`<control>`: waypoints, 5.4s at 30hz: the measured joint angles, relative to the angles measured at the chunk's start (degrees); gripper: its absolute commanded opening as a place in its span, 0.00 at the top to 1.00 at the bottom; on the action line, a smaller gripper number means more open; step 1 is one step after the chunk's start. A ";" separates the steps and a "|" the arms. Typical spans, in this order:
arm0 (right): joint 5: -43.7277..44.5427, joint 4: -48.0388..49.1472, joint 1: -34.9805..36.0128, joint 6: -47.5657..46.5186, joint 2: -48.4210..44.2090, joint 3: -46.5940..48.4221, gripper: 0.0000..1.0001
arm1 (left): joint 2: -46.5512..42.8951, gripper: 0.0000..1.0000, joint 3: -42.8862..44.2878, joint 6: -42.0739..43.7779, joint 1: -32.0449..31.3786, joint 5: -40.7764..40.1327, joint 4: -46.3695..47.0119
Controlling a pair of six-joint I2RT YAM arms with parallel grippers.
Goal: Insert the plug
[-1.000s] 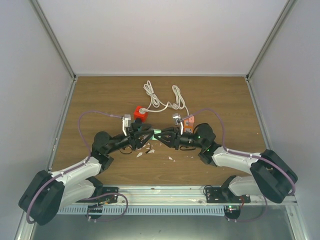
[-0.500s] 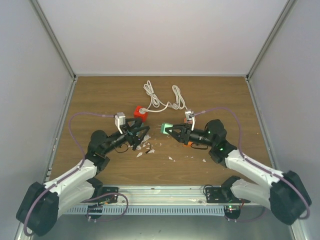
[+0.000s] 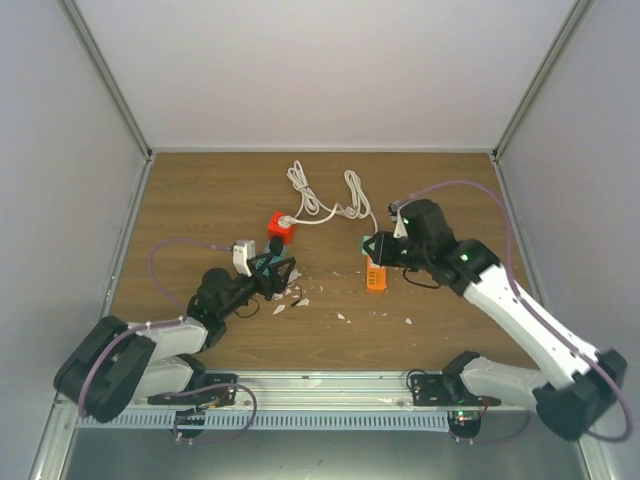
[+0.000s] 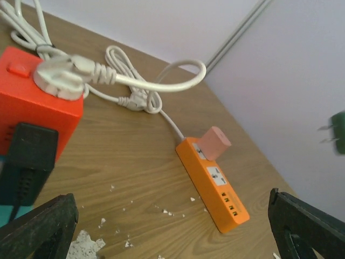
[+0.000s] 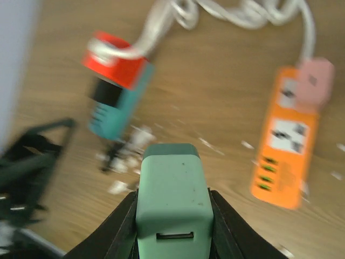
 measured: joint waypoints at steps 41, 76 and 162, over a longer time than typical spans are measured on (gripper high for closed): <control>1.03 -20.59 -13.84 -22.05 30.16 9.92 1.00 | 13.70 0.01 10.47 16.41 -19.23 -17.35 -6.62; 0.66 -17.18 -13.51 -22.36 37.86 12.81 0.99 | 11.04 0.01 10.47 17.84 -19.23 -18.86 -8.20; 12.68 -4.98 -9.09 -17.68 36.30 3.43 0.99 | 13.40 0.01 11.47 18.86 -19.23 -18.93 -9.84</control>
